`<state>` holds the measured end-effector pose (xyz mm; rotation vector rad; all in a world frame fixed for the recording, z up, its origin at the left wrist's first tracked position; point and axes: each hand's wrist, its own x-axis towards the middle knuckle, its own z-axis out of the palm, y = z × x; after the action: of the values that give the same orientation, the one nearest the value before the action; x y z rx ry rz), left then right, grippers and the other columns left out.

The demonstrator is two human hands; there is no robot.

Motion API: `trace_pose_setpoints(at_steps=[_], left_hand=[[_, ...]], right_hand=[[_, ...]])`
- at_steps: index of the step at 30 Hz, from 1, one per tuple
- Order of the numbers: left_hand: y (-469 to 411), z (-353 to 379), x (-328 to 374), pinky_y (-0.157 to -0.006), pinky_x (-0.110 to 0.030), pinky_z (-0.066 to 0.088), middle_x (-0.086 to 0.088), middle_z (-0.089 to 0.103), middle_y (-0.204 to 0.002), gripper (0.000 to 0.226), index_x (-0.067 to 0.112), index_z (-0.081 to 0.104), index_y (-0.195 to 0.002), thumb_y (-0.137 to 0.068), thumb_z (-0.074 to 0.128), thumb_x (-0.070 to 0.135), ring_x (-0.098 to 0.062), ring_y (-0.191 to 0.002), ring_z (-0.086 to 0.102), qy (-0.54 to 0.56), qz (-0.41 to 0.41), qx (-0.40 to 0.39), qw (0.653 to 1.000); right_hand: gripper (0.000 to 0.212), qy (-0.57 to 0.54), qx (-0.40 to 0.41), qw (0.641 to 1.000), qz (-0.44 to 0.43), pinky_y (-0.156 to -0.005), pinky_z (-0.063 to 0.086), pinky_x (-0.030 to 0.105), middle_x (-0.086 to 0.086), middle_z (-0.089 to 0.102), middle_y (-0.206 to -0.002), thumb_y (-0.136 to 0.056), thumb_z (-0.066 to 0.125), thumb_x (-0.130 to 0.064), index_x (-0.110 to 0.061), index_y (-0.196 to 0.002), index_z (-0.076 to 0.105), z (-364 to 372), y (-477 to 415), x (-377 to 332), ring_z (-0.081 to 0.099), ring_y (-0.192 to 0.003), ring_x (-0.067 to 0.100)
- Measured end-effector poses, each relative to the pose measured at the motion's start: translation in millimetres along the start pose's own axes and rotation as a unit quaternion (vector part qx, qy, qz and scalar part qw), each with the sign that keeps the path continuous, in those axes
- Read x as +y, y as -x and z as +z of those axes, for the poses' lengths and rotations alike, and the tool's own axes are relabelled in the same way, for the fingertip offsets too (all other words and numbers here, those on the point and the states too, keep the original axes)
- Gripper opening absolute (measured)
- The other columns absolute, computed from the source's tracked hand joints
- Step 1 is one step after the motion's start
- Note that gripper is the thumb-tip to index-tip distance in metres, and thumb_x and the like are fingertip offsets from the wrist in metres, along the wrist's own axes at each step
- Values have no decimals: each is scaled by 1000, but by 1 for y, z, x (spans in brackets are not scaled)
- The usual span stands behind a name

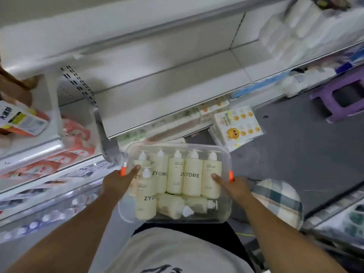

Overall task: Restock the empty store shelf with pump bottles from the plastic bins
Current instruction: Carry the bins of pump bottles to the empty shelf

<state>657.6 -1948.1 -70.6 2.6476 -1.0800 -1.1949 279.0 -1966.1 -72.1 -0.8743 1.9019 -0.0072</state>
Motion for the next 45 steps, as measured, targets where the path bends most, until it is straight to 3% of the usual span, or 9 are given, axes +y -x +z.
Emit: trace_pose_setpoints(at_steps=[6, 11, 15, 21, 26, 32, 37, 40, 45], left_hand=[[-27, 23, -9, -60, -31, 36, -9, 63, -70, 74, 3, 65, -74, -82, 49, 75, -19, -65, 55, 36, -73, -10, 997], [-48, 42, -10, -68, -32, 41, -10, 61, -69, 71, 5, 60, -70, -78, 56, 76, -23, -68, 57, 69, -166, -24, 983], [-63, 57, -15, -68, -32, 44, -7, 61, -66, 66, 10, 55, -64, -71, 65, 75, -27, -73, 62, 112, -198, -12, 974], [-103, 71, -16, -69, -34, 50, -11, 69, -80, 76, 3, 66, -85, -67, 66, 78, -23, -73, 63, 123, -187, -10, 975], [-139, 73, -9, -70, -32, 46, 1, 62, -77, 63, 13, 62, -91, -70, 70, 71, -23, -78, 59, 145, -163, 33, 975], [-186, 96, -28, -93, -39, 49, -4, 65, -122, 109, 21, 56, -130, -49, 62, 93, -28, -112, 60, 212, -150, -77, 963], [-185, 98, -20, -101, -36, 41, 5, 39, -144, 121, 23, 22, -153, -59, 78, 74, -26, -136, 41, 283, -125, -89, 947], [-168, 107, -22, -110, -46, 38, 3, 36, -153, 124, 34, 19, -152, -53, 76, 81, -24, -139, 38, 251, -97, -54, 962], [-105, 106, -7, -100, -34, 41, -3, 54, -140, 75, 18, 47, -142, -81, 71, 54, -26, -128, 50, 243, -123, 27, 962]], right_hand=[[59, 71, -48, 996, -7, -56, 44, 25, 3, 72, -86, -73, 70, -76, -19, -87, 71, 3, -46, -38, 63, -74, 11], [88, 122, -68, 990, -9, -82, 56, 36, 5, 75, -96, -54, 67, -92, -16, -97, 75, 10, -105, -71, 68, -88, 21], [61, 124, -81, 989, 2, -67, 47, 25, 0, 67, -93, -73, 73, -73, -17, -96, 67, 20, -135, -94, 61, -79, 13], [95, 145, -81, 986, -1, -89, 51, 35, 15, 67, -124, -69, 71, -78, -4, -127, 64, 44, -185, -117, 64, -112, 32], [82, 129, -90, 987, -16, -85, 44, 33, 13, 63, -130, -80, 72, -65, -4, -133, 59, 58, -204, -135, 60, -119, 32], [113, 161, -146, 976, 2, -95, 45, 40, 14, 57, -142, -62, 66, -82, -9, -146, 50, 76, -228, -152, 58, -122, 32], [142, 115, -132, 984, 24, -112, 39, 51, 10, 40, -159, -46, 74, -87, -17, -160, 25, 85, -231, -153, 46, -139, 34], [124, 114, -113, 987, -9, -112, 41, 48, 7, 42, -157, -64, 80, -73, -20, -160, 23, 86, -221, -146, 46, -140, 32], [70, 194, -125, 970, -79, -97, 47, 36, 0, 58, -141, -90, 71, -50, -19, -148, 46, 73, -192, -143, 57, -126, 26]])
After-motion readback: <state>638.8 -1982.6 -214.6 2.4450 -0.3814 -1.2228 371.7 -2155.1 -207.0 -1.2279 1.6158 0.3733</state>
